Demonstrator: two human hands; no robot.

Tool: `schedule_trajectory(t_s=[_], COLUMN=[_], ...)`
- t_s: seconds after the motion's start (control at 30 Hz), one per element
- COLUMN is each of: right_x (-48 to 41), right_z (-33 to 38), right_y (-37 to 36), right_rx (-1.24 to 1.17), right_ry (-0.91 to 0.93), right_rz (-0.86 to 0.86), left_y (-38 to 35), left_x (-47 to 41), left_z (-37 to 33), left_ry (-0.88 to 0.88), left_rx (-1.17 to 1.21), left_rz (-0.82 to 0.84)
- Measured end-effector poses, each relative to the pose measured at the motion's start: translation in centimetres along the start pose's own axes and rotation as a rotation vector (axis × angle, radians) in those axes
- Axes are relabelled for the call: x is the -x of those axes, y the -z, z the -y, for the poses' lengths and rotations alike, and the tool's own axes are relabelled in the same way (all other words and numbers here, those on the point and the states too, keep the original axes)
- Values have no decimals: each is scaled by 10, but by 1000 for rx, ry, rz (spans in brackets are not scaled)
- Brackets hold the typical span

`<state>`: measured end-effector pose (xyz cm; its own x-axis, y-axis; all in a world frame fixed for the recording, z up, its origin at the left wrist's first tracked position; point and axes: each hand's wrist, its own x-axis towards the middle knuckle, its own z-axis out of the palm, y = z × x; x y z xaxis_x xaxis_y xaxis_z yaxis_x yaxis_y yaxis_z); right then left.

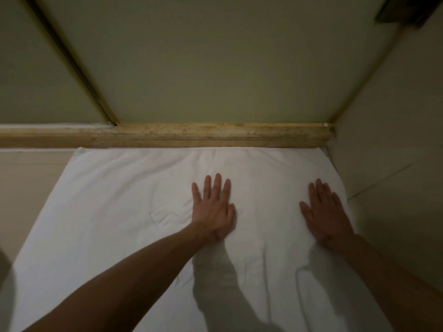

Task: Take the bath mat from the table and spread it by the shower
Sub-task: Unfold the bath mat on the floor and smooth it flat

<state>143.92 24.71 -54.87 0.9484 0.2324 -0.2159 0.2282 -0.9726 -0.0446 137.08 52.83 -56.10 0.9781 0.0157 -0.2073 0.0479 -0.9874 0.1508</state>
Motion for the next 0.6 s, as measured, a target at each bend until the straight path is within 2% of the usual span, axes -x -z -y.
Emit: schedule_trajectory(t_s=[0.37, 0.47, 0.6], right_x=[93, 114, 127], right_z=[107, 133, 147], right_y=[-4, -11, -20], right_rx=[-146, -72, 17], right_ry=[273, 343, 359], right_rz=[-73, -101, -41], left_y=[5, -3, -19], left_x=[51, 79, 108], left_z=[-15, -17, -14], left_ry=[2, -35, -53], left_rx=[63, 62, 14], left_rz=[12, 18, 70])
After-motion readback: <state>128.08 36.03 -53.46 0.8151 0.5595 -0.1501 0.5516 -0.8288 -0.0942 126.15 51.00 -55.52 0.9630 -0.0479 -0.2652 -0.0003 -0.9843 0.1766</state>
